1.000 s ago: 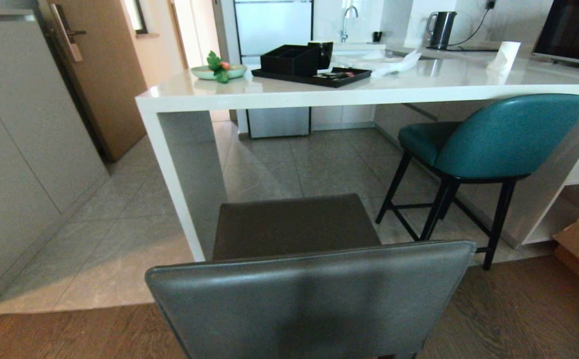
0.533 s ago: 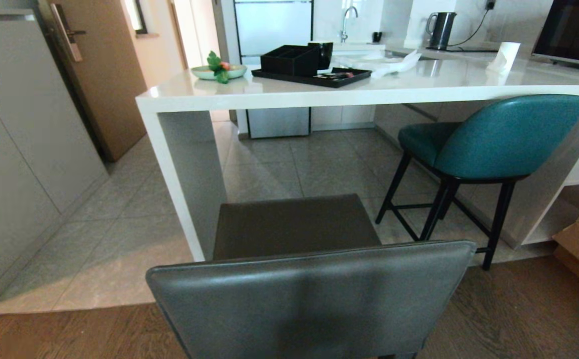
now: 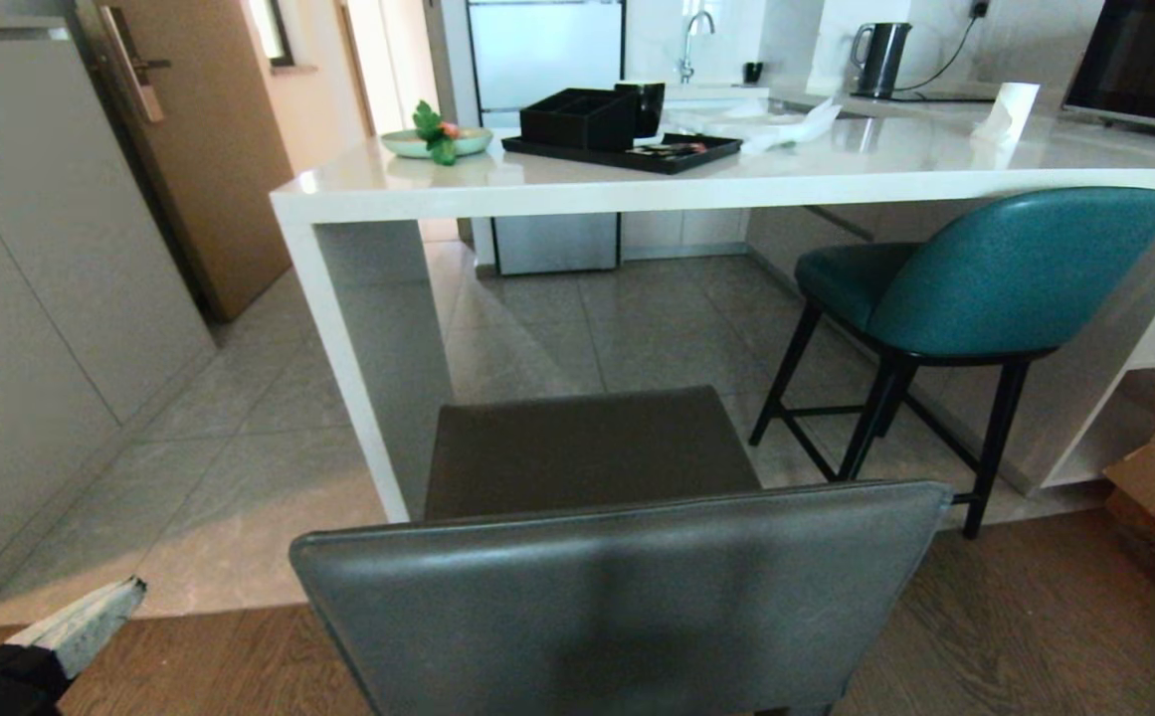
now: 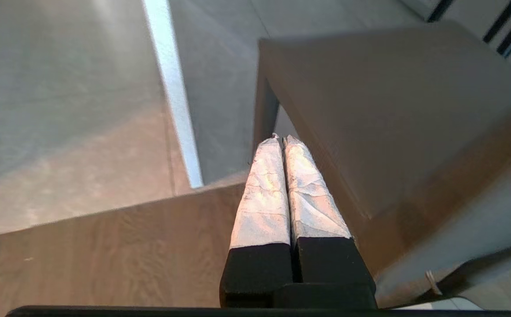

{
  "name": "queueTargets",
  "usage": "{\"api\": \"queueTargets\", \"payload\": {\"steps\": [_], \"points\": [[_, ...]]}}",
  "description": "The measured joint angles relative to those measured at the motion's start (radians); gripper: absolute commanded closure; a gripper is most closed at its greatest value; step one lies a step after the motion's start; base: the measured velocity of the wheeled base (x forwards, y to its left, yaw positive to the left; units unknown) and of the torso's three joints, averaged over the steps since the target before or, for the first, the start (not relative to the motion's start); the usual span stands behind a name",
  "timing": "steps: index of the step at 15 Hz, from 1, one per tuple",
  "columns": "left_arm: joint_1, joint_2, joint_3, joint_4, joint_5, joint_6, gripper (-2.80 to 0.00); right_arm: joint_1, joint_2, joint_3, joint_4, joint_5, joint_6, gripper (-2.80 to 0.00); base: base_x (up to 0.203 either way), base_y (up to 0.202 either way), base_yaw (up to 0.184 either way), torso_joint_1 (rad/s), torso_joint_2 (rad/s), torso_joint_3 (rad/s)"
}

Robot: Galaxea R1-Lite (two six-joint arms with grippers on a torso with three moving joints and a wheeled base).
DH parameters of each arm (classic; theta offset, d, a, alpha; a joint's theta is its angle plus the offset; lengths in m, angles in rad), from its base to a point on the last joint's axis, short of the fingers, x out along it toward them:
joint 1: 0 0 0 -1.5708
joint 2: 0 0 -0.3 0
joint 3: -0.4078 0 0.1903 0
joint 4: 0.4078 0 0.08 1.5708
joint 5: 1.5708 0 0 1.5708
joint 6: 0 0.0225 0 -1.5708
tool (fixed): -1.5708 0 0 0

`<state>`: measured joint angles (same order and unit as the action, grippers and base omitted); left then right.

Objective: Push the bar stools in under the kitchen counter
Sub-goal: Push the gray chair back under the dining table

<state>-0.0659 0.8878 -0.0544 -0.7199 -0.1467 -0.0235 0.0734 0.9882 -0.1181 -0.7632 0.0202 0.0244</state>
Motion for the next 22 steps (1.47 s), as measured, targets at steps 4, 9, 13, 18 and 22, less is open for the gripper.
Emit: {"api": "queueTargets", "payload": {"steps": [4,9,13,18,22], "points": [[-0.03,0.289,0.015,-0.284,0.003,-0.016,0.0,0.085,0.285,0.025,-0.329,-0.02,-0.015,0.0,0.0,0.0,0.0,0.0,0.0,0.0],[-0.168,0.502,-0.011,-0.457,0.039,-0.065,0.0,0.148,0.528,0.039,-0.676,-0.087,-0.095,0.0,0.0,0.0,0.0,0.0,0.0,0.0],[-0.306,0.589,-0.019,-0.481,0.167,-0.12,0.0,0.246,0.541,0.074,-0.7,-0.156,-0.098,0.0,0.0,0.0,0.0,0.0,0.0,0.0],[-0.357,0.736,-0.029,-0.682,0.237,-0.124,0.0,0.381,0.564,0.044,-0.701,-0.25,-0.094,0.0,0.0,0.0,0.0,0.0,0.0,0.0],[-0.45,0.808,-0.03,-0.736,0.312,-0.148,0.0,0.413,0.586,0.026,-0.701,-0.253,-0.093,0.0,0.0,0.0,0.0,0.0,0.0,0.0]]}}
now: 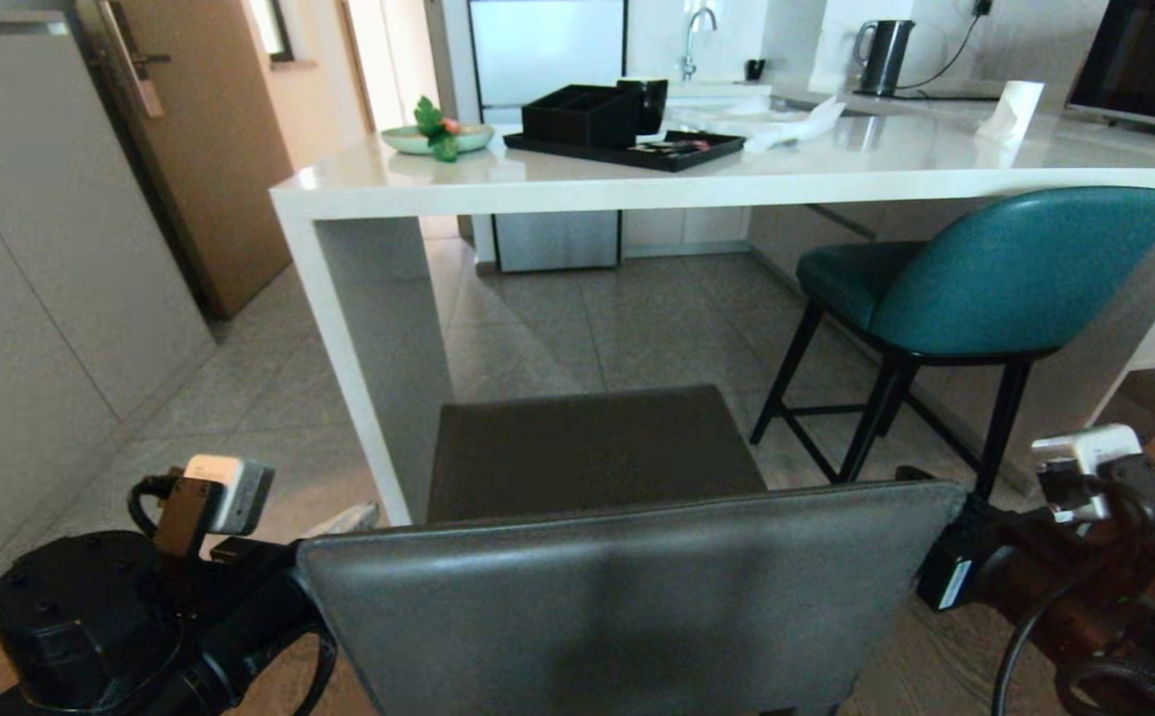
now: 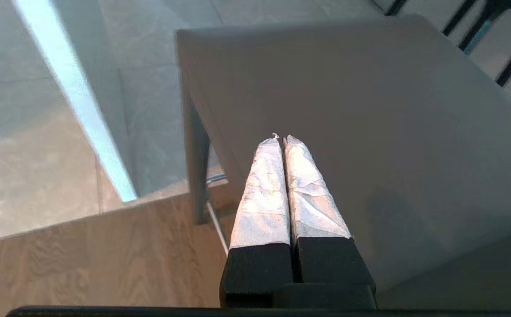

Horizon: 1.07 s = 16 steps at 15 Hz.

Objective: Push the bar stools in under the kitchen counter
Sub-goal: Push the gray chair back under the dining table

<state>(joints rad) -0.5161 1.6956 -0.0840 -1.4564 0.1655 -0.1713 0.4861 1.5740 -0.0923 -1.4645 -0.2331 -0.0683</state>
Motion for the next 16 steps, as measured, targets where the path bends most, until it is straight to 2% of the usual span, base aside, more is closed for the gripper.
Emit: {"api": "queueTargets", "payload": {"steps": [6,12,16], "points": [[-0.043,0.099,-0.019,-0.074,0.031,-0.004,0.0,0.04,0.043,-0.044,0.0,-0.01,0.006,0.0,0.0,0.0,0.0,0.0,0.0,0.0],[-0.043,0.209,-0.096,-0.068,0.046,-0.002,0.0,0.041,0.129,-0.152,-0.002,-0.018,0.013,0.0,0.0,0.0,0.0,0.0,0.0,0.0],[-0.046,0.232,-0.104,-0.06,0.045,0.001,0.0,0.044,0.173,-0.22,-0.006,-0.002,0.012,0.0,0.0,0.0,0.0,0.0,0.0,0.0]]}}
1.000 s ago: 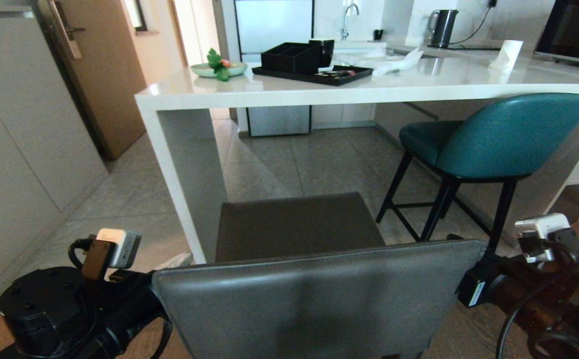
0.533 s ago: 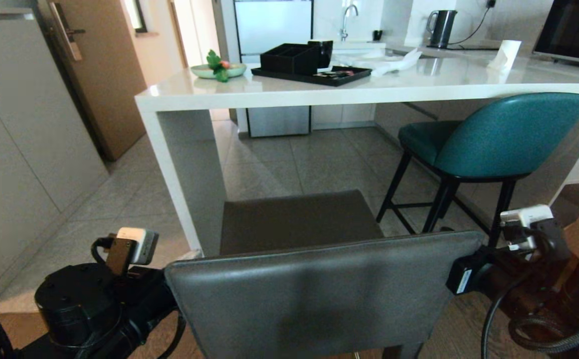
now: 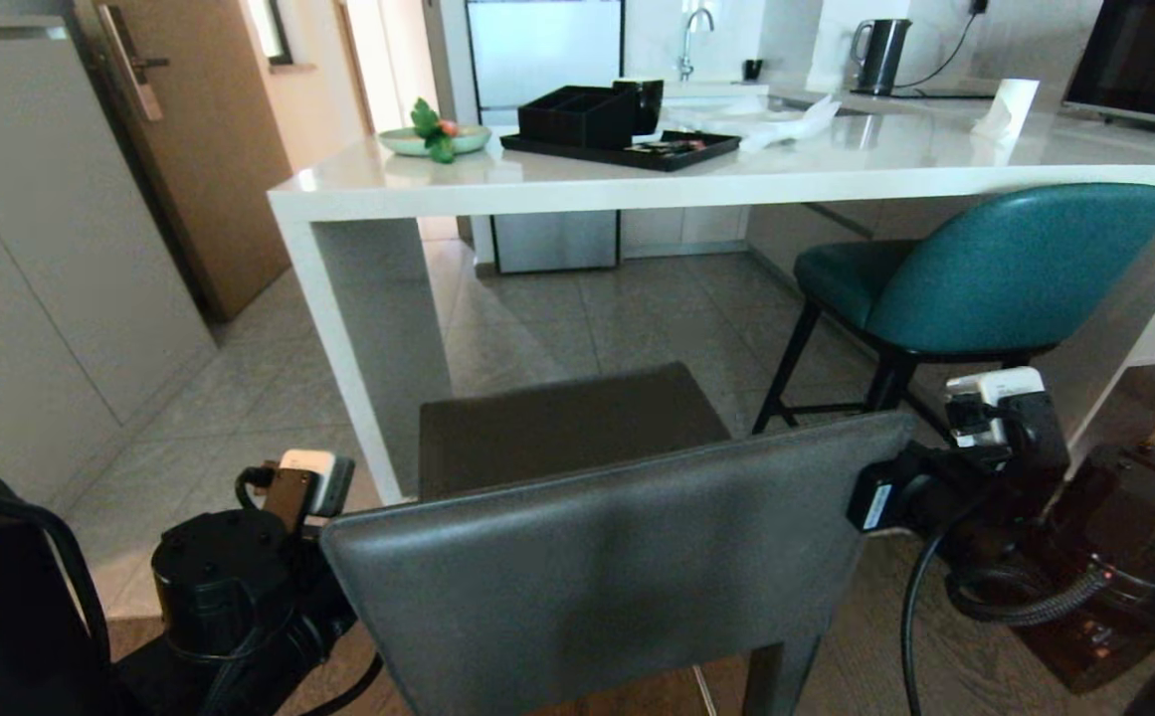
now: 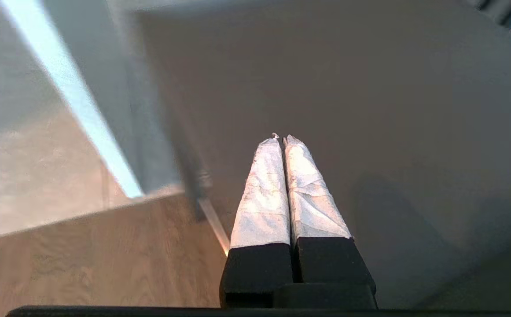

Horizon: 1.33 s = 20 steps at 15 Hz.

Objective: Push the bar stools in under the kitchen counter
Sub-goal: Push the gray chair back under the dining table

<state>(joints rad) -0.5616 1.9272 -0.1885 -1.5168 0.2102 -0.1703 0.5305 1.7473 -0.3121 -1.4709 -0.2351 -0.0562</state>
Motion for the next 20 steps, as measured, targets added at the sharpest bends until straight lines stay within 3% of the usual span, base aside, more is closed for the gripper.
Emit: {"api": "queueTargets", "payload": {"steps": [5,11,16,20], "points": [[0.02,0.02,-0.036,0.003,-0.01,0.001,0.0,-0.044,0.086,-0.053,-0.034,0.009,0.014,0.0,0.0,0.0,0.0,0.0,0.0,0.0],[0.128,0.101,-0.213,-0.001,-0.01,0.047,0.0,-0.05,0.096,0.024,-0.048,0.018,0.013,0.0,0.0,0.0,0.0,0.0,0.0,0.0],[0.198,0.136,-0.33,0.048,-0.017,0.052,0.0,-0.049,0.1,-0.005,-0.047,0.015,0.011,0.0,0.0,0.0,0.0,0.0,0.0,0.0],[0.243,0.086,-0.252,0.043,-0.023,0.052,0.0,-0.049,0.105,-0.05,-0.048,0.012,0.013,0.0,0.0,0.0,0.0,0.0,0.0,0.0]]}}
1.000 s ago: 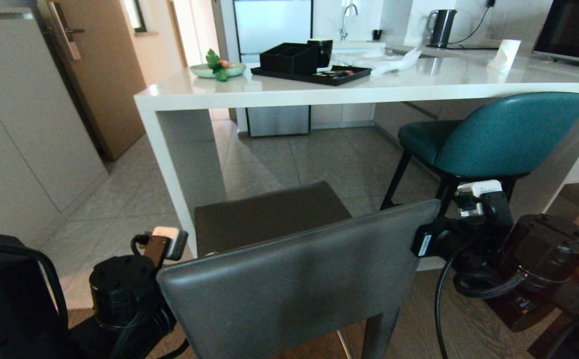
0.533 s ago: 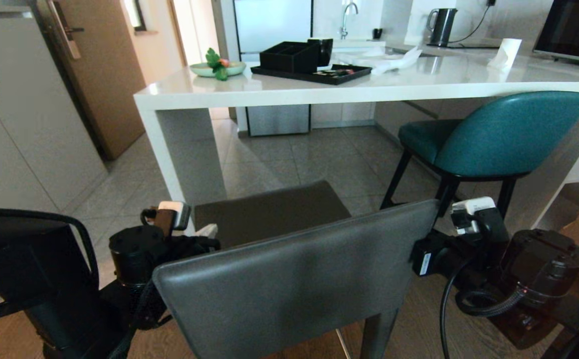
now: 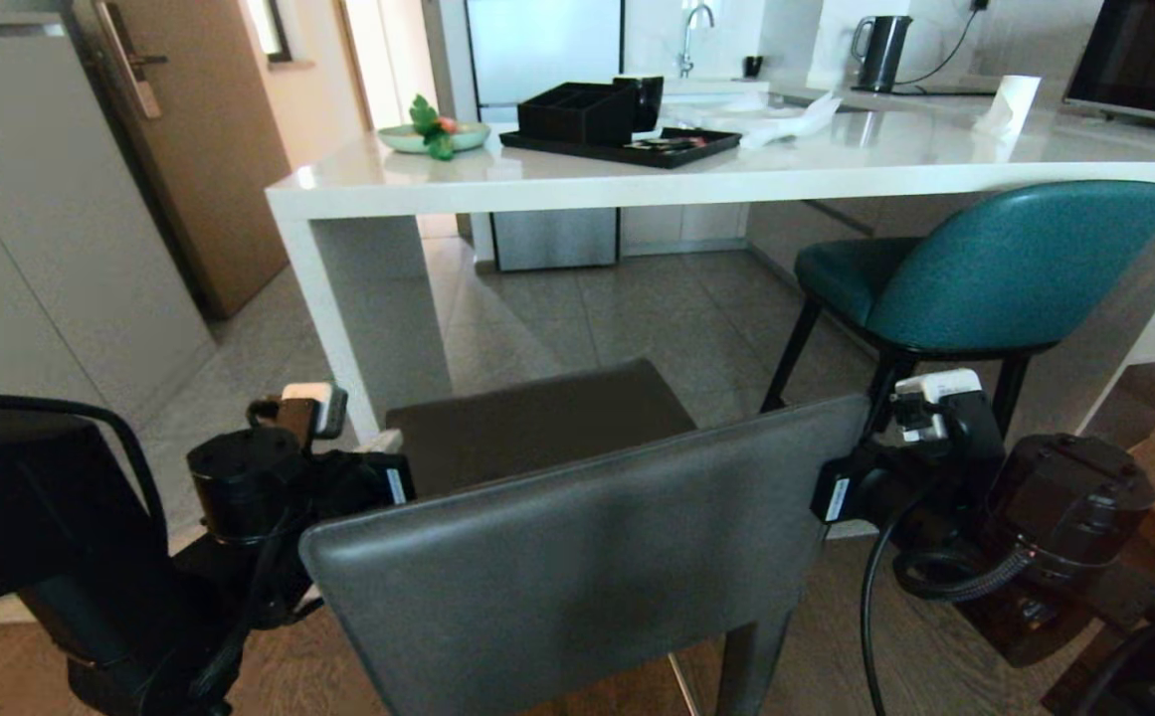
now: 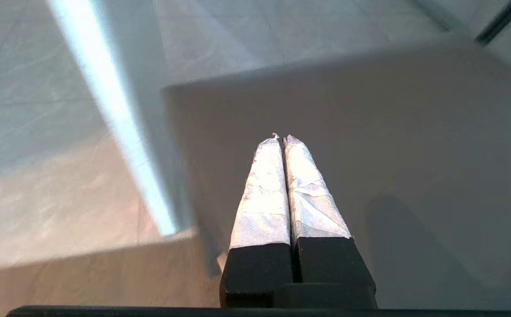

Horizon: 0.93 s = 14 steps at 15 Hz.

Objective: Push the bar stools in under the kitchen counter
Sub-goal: Push the gray chair back under the dining table

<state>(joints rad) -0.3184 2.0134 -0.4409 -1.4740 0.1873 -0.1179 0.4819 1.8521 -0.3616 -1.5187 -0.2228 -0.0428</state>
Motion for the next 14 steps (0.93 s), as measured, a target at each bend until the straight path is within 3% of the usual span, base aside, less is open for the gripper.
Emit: {"api": "queueTargets", "payload": {"steps": [4,8,11,14], "points": [[0.108,-0.114,0.203,-0.038,-0.082,0.001,0.0,-0.003,0.009,-0.01,-0.003,-0.001,0.003,0.0,0.0,0.0,0.0,0.0,0.0,0.0],[0.142,-0.261,0.404,-0.045,-0.111,0.001,0.0,-0.004,0.017,-0.012,-0.007,-0.003,0.003,0.0,0.0,0.0,0.0,0.0,0.0,0.0],[0.15,-0.38,0.434,0.005,-0.111,0.001,0.0,-0.004,0.021,-0.013,-0.007,-0.004,0.001,0.0,0.0,0.0,0.0,0.0,0.0,0.0],[0.136,-0.527,0.434,0.127,-0.114,0.008,0.0,-0.004,0.024,-0.012,-0.007,-0.004,-0.001,0.0,0.0,0.0,0.0,0.0,0.0,0.0]]}}
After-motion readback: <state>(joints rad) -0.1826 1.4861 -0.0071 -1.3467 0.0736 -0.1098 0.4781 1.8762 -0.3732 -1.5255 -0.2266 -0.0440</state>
